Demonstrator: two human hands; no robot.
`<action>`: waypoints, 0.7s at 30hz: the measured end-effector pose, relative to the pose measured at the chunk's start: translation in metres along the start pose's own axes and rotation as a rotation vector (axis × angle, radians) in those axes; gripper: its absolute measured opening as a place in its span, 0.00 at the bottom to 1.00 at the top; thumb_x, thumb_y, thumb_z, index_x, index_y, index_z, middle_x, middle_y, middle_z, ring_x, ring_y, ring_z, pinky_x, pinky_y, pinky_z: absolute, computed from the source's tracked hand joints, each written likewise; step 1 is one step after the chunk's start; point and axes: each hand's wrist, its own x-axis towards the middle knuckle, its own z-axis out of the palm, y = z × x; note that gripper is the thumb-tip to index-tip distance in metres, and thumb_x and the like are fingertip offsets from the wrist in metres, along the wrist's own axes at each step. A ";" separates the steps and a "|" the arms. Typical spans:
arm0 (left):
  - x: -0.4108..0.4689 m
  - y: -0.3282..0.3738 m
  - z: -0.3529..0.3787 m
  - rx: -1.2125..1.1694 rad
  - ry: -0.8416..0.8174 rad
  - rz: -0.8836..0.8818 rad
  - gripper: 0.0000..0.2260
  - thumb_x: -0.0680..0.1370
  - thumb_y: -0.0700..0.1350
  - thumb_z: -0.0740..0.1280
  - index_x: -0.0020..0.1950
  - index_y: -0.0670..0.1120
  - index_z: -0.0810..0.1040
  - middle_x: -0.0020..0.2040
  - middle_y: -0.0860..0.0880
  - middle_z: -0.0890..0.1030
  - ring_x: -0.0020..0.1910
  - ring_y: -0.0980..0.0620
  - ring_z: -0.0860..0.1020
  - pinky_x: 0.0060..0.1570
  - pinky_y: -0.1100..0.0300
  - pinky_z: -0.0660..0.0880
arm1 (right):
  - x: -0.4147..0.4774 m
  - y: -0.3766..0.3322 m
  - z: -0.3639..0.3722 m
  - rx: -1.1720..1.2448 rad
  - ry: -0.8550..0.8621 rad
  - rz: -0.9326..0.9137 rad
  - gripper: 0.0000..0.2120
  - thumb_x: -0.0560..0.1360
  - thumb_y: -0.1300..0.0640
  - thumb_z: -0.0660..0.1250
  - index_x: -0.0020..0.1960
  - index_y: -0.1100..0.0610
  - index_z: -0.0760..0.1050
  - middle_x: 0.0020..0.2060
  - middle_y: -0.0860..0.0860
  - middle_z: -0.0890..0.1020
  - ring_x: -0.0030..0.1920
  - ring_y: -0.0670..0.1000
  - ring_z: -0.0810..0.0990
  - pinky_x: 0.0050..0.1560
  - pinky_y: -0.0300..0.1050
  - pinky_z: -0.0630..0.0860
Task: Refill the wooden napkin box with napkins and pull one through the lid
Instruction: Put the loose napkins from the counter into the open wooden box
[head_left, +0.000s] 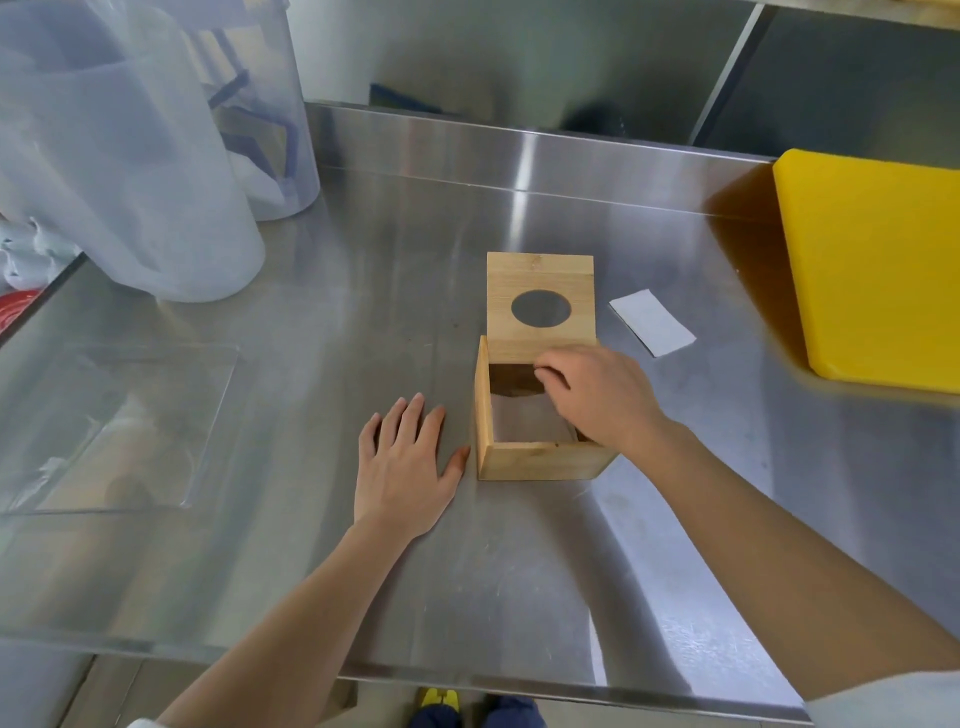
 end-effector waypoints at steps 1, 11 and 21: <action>0.000 0.000 0.000 -0.001 -0.001 0.000 0.26 0.76 0.62 0.50 0.69 0.50 0.64 0.72 0.46 0.66 0.72 0.46 0.60 0.71 0.47 0.53 | 0.000 0.003 -0.005 0.021 0.039 0.033 0.11 0.78 0.56 0.57 0.49 0.56 0.78 0.43 0.53 0.84 0.44 0.56 0.79 0.40 0.45 0.72; 0.000 0.002 -0.003 -0.010 -0.014 -0.011 0.24 0.77 0.60 0.55 0.68 0.48 0.66 0.72 0.45 0.67 0.72 0.44 0.61 0.70 0.46 0.54 | 0.012 0.089 -0.005 0.293 0.204 0.607 0.08 0.74 0.61 0.62 0.47 0.59 0.79 0.49 0.58 0.83 0.51 0.60 0.77 0.44 0.46 0.71; 0.000 0.004 -0.007 -0.004 -0.013 -0.041 0.27 0.73 0.60 0.50 0.65 0.46 0.71 0.68 0.43 0.72 0.69 0.43 0.66 0.67 0.46 0.59 | 0.025 0.158 0.022 0.023 -0.066 0.571 0.16 0.77 0.52 0.59 0.64 0.51 0.72 0.66 0.56 0.73 0.64 0.61 0.69 0.63 0.57 0.63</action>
